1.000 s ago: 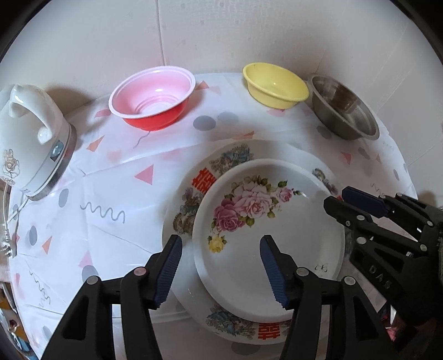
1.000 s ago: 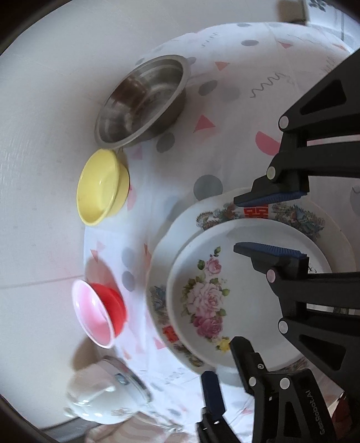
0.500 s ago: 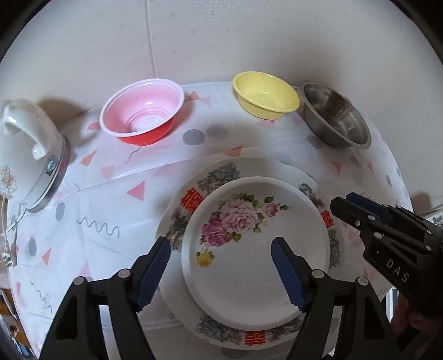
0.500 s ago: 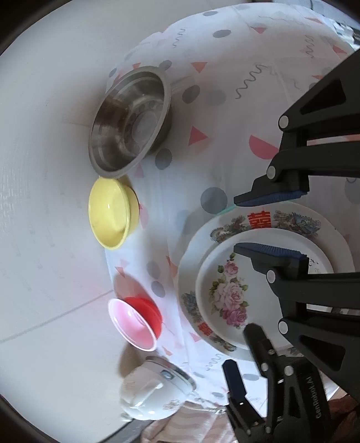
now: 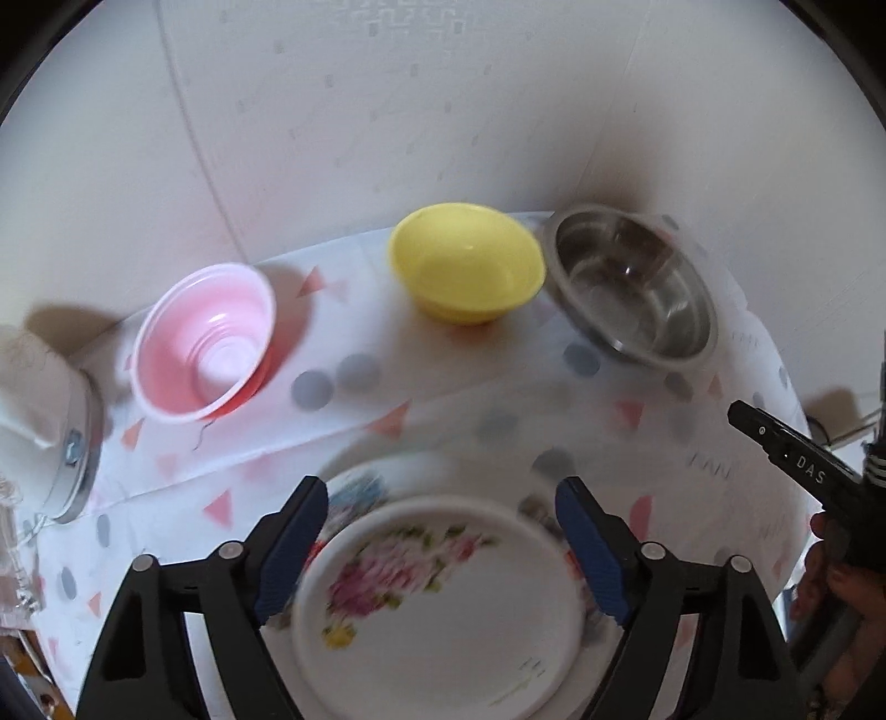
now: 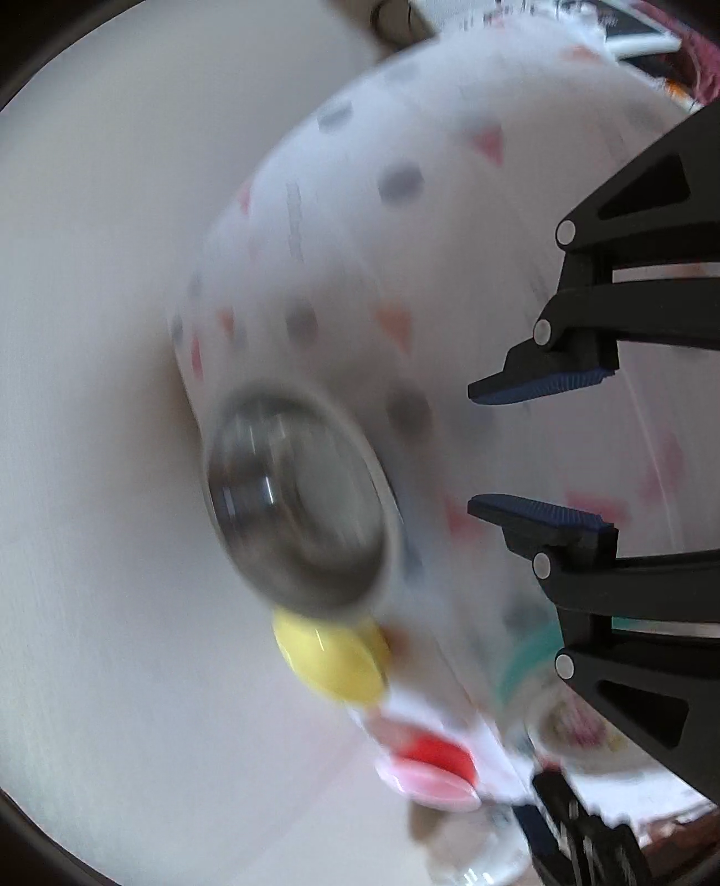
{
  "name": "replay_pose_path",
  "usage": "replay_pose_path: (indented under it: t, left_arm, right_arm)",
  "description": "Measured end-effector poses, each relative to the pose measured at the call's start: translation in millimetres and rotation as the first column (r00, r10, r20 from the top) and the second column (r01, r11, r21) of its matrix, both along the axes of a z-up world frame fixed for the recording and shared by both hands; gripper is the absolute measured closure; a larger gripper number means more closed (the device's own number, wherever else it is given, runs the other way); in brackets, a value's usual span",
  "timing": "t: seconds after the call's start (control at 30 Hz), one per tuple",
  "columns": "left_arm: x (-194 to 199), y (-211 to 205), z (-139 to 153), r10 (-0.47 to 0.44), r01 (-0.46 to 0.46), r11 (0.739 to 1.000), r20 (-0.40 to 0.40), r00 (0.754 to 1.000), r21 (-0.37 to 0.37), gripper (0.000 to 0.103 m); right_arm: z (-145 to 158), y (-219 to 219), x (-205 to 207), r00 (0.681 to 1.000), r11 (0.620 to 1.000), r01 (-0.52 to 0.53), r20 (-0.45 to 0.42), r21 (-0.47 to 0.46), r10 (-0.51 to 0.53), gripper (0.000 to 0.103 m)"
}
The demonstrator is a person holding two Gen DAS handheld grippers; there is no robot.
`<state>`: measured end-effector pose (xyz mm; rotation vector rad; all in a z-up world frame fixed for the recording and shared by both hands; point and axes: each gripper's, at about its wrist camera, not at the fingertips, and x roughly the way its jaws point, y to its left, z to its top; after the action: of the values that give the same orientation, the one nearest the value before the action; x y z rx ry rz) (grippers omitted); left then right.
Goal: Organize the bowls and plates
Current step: 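Open both grippers and withdraw them from the stack, then move both grippers to the stainless steel bowl rim and close them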
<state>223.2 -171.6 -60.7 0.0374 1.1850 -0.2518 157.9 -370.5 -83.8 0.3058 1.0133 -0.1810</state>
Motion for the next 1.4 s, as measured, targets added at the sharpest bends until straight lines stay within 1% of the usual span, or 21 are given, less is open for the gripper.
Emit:
replay_pose_path:
  t: [0.07, 0.2, 0.33, 0.47, 0.57, 0.63, 0.77, 0.9, 1.0, 1.07, 1.13, 1.2, 1.3, 1.4]
  left_arm:
    - [11.0, -8.8, -1.2, 0.011, -0.011, 1.0, -0.015, 1.0, -0.023, 0.017]
    - [31.8, -28.8, -6.1, 0.026, -0.027, 0.999, -0.026, 0.999, -0.027, 0.017]
    - [46.7, -43.0, -11.6, 0.042, -0.044, 0.998, -0.046, 0.998, -0.049, 0.017]
    - [57.3, -55.8, -17.7, 0.048, -0.051, 0.997, -0.058, 0.997, -0.057, 0.017]
    - [63.5, -63.5, -25.9, 0.062, -0.069, 0.994, -0.084, 0.995, -0.082, 0.017]
    - [66.3, -68.9, -29.3, 0.068, -0.077, 0.993, -0.093, 0.993, -0.085, 0.017]
    - [71.5, -84.3, -33.2, 0.056, -0.062, 0.995, -0.085, 0.995, -0.074, 0.017]
    - [78.4, -100.6, -37.6, 0.042, -0.046, 0.997, -0.073, 0.996, -0.065, 0.017]
    - [82.8, -109.0, -42.1, 0.041, -0.046, 0.997, -0.079, 0.996, -0.059, 0.017]
    - [85.2, -115.1, -45.6, 0.037, -0.041, 0.998, -0.079, 0.996, -0.056, 0.017]
    - [87.9, -121.3, -48.3, 0.031, -0.035, 0.998, -0.078, 0.996, -0.046, 0.017]
    - [90.9, -126.4, -51.1, 0.024, -0.028, 0.999, -0.08, 0.996, -0.047, 0.017]
    - [95.0, -132.3, -54.4, 0.019, -0.022, 0.999, -0.08, 0.997, -0.042, 0.017]
    - [97.0, -137.4, -59.0, 0.011, -0.014, 0.999, -0.083, 0.996, -0.035, 0.017]
  right_arm:
    - [0.5, -15.8, 7.0, 1.0, 0.999, 0.028, 0.008, 0.014, -0.028, 0.069]
    - [3.4, -45.9, 31.3, 0.997, 0.994, 0.064, 0.048, 0.085, -0.068, 0.066]
    - [2.9, -56.6, 59.6, 0.995, 0.992, 0.043, 0.085, 0.123, -0.054, 0.066]
    - [0.4, -61.7, 80.2, 0.995, 0.99, 0.012, 0.097, 0.143, -0.026, 0.064]
    - [-8.2, -63.0, 94.6, 0.997, 0.988, -0.006, 0.074, 0.152, -0.006, 0.064]
    - [-14.9, -62.9, 102.5, 0.998, 0.989, -0.01, 0.055, 0.148, 0.002, 0.064]
    - [-26.9, -64.8, 112.9, 0.999, 0.987, -0.026, 0.025, 0.16, 0.022, 0.064]
    - [-36.3, -68.7, 118.8, 0.999, 0.983, -0.045, 0.016, 0.181, 0.042, 0.065]
    - [-44.1, -72.2, 121.0, 0.999, 0.981, -0.045, 0.005, 0.187, 0.045, 0.069]
    - [-46.3, -74.3, 120.9, 0.998, 0.975, -0.061, 0.019, 0.215, 0.058, 0.071]
    - [-46.5, -73.7, 122.2, 0.996, 0.975, -0.089, 0.03, 0.206, 0.085, 0.073]
    - [-45.3, -72.9, 121.8, 0.992, 0.973, -0.121, 0.047, 0.196, 0.114, 0.08]
    - [-42.8, -72.0, 120.4, 0.989, 0.976, -0.144, 0.052, 0.162, 0.137, 0.082]
    - [-46.1, -76.9, 117.7, 0.991, 0.977, -0.131, 0.047, 0.167, 0.125, 0.082]
